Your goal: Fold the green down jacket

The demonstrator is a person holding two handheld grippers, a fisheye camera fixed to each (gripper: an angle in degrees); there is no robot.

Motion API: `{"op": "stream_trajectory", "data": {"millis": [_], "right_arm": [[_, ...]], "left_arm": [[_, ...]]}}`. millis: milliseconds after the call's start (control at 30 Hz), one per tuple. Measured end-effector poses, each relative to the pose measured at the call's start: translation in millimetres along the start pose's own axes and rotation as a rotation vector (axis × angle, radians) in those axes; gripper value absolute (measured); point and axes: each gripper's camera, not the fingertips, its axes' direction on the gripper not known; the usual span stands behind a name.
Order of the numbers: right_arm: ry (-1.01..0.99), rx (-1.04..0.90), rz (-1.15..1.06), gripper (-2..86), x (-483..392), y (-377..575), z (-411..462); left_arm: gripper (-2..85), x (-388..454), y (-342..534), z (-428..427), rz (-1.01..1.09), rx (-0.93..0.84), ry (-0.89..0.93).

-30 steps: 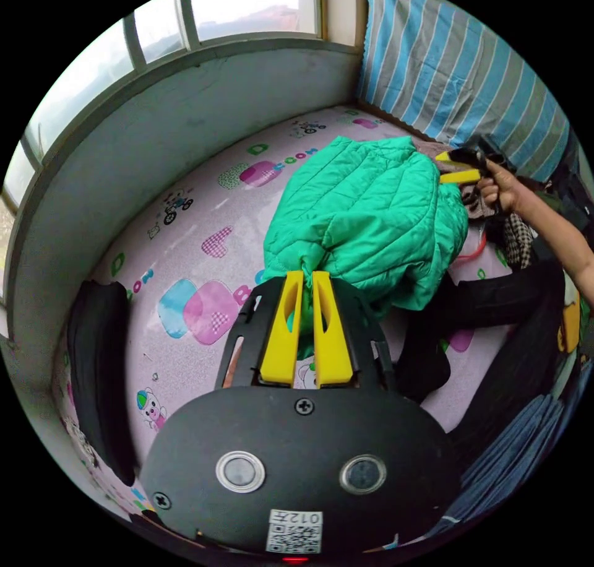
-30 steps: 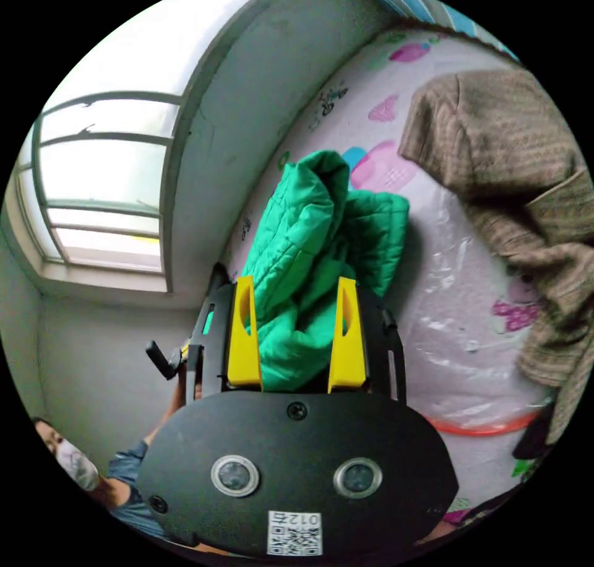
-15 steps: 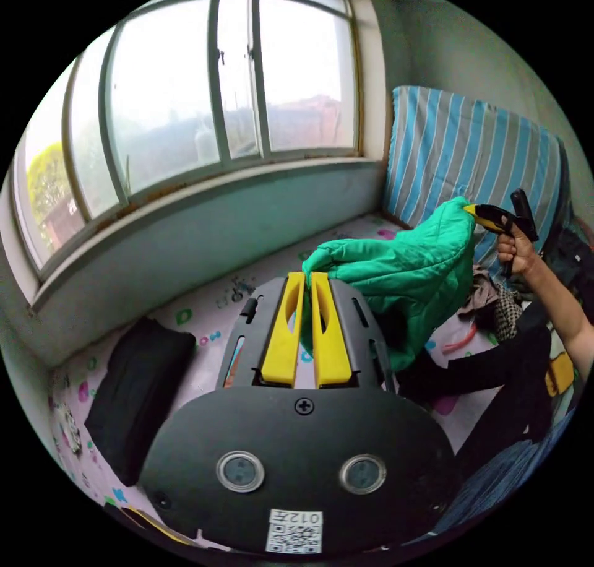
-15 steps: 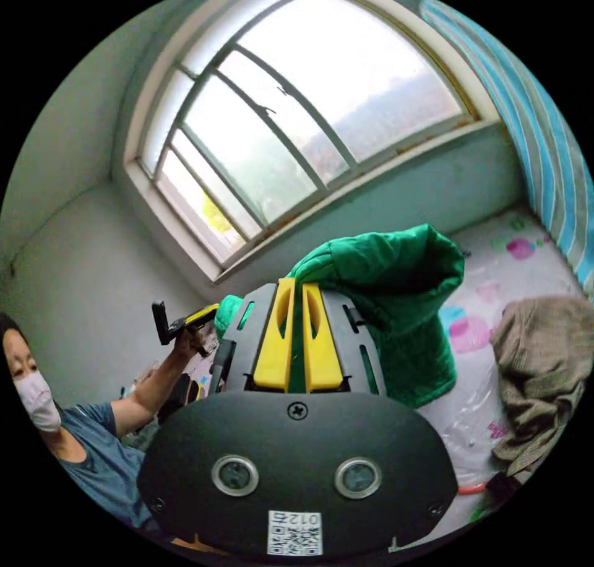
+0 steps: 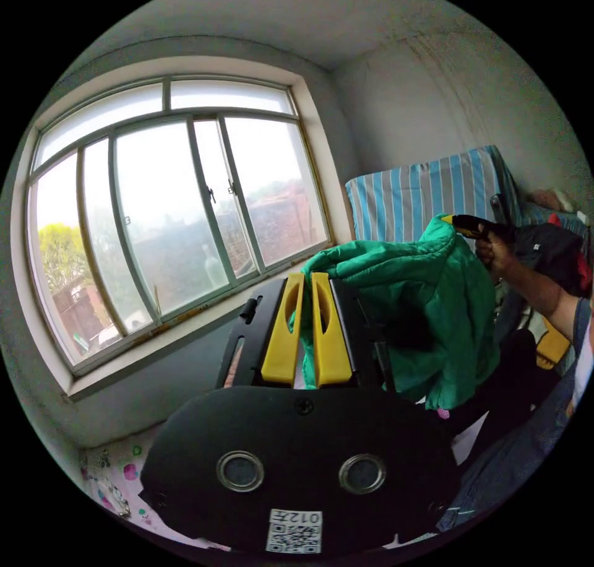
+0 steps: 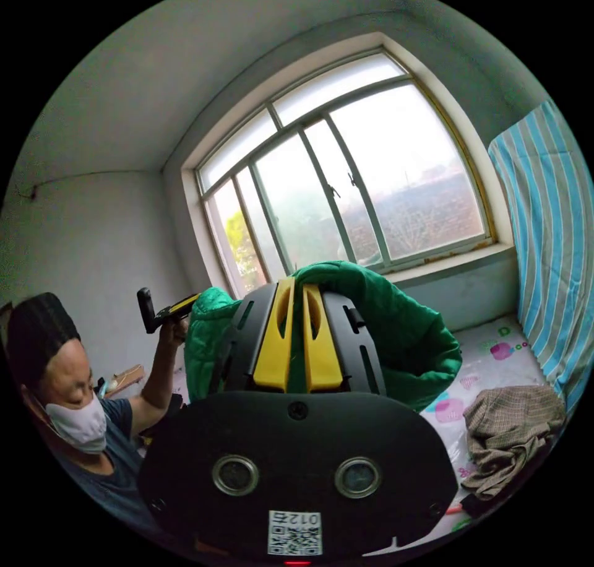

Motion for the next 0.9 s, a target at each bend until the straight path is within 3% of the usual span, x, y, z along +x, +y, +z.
{"op": "stream_trajectory", "data": {"millis": [133, 267, 333, 400, 433, 533, 700, 767, 900], "right_arm": [[0.051, 0.028, 0.027, 0.0, 16, -4, 28], [0.130, -0.053, 0.183, 0.8, 84, -2, 109], [0.204, -0.137, 0.253, 1.7, 130, 5, 164], [0.255, -0.364, 0.411, 4.2, 212, 24, 248], [0.290, -0.402, 0.448, 5.0, 230, 32, 263], [0.393, -0.405, 0.458, 5.8, 282, 65, 298], [0.418, -0.863, 0.325, 8.2, 343, 173, 340], [0.432, -0.951, 0.389, 9.1, 364, 217, 342], [0.359, -1.026, 0.599, 11.4, 389, 287, 355]], "left_arm": [[0.4, -27, -22, 38, 0.026, -0.010, 0.066], [0.8, -65, -28, 139, -0.018, -0.174, 0.115], [1.2, -99, -14, 246, -0.117, -0.348, 0.156], [1.6, -127, 15, 337, -0.254, -0.517, 0.153], [1.8, -147, 44, 386, -0.389, -0.633, 0.144], [1.9, -173, 104, 444, -0.537, -0.713, 0.061], [2.2, -140, 180, 495, -0.410, -0.851, 0.184], [2.4, -107, 220, 523, -0.350, -0.969, 0.304], [2.4, -64, 254, 557, -0.249, -1.050, 0.351]]}}
